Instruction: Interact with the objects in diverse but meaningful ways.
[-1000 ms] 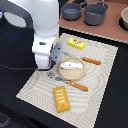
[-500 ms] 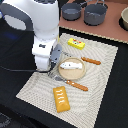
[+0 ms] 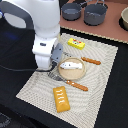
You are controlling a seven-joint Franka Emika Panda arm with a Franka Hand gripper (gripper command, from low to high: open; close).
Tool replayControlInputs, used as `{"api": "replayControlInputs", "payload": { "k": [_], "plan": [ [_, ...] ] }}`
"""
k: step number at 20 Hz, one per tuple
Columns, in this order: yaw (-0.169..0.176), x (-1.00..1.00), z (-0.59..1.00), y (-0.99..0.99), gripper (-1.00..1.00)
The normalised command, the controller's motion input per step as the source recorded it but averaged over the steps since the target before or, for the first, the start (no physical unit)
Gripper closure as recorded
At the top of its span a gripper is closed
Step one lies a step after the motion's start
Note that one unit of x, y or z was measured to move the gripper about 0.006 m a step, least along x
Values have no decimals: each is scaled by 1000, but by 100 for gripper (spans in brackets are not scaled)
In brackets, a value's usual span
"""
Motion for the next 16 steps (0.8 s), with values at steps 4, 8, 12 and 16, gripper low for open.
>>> {"api": "replayControlInputs", "payload": {
  "k": [4,8,12,16],
  "plan": [
    [4,906,982,536,100],
    [0,999,736,388,100],
    [-3,996,330,114,100],
    [-1,999,112,48,100]
  ]
}}
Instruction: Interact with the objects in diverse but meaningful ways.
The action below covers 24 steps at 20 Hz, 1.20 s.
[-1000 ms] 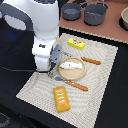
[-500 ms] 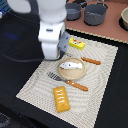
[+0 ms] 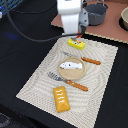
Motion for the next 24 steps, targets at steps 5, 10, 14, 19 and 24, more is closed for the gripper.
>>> {"api": "replayControlInputs", "payload": {
  "k": [5,10,14,19,24],
  "plan": [
    [-8,977,-5,1,100],
    [-4,964,-97,24,100],
    [0,957,-169,279,100],
    [0,730,-233,395,100],
    [4,213,-221,442,100]
  ]
}}
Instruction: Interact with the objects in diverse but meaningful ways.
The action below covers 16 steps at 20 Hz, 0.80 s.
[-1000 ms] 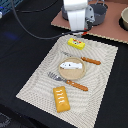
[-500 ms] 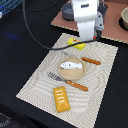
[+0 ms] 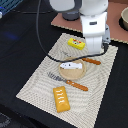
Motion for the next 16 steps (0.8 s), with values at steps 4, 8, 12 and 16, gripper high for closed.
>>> {"api": "replayControlInputs", "payload": {
  "k": [4,8,12,16],
  "plan": [
    [21,11,-146,429,-100],
    [6,1,-51,307,-100],
    [8,11,54,265,-100],
    [-18,-128,749,179,-100]
  ]
}}
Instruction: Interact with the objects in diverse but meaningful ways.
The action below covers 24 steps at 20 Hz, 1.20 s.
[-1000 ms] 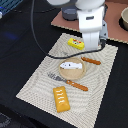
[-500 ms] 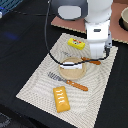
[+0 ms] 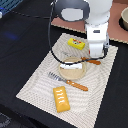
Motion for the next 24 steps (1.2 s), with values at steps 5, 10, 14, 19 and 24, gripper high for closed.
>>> {"api": "replayControlInputs", "payload": {
  "k": [5,10,14,19,24],
  "plan": [
    [-66,-303,632,252,-100],
    [-59,-358,398,345,-100],
    [-117,-389,42,425,-100],
    [-165,-523,-110,271,-100],
    [-124,-709,-183,63,-100]
  ]
}}
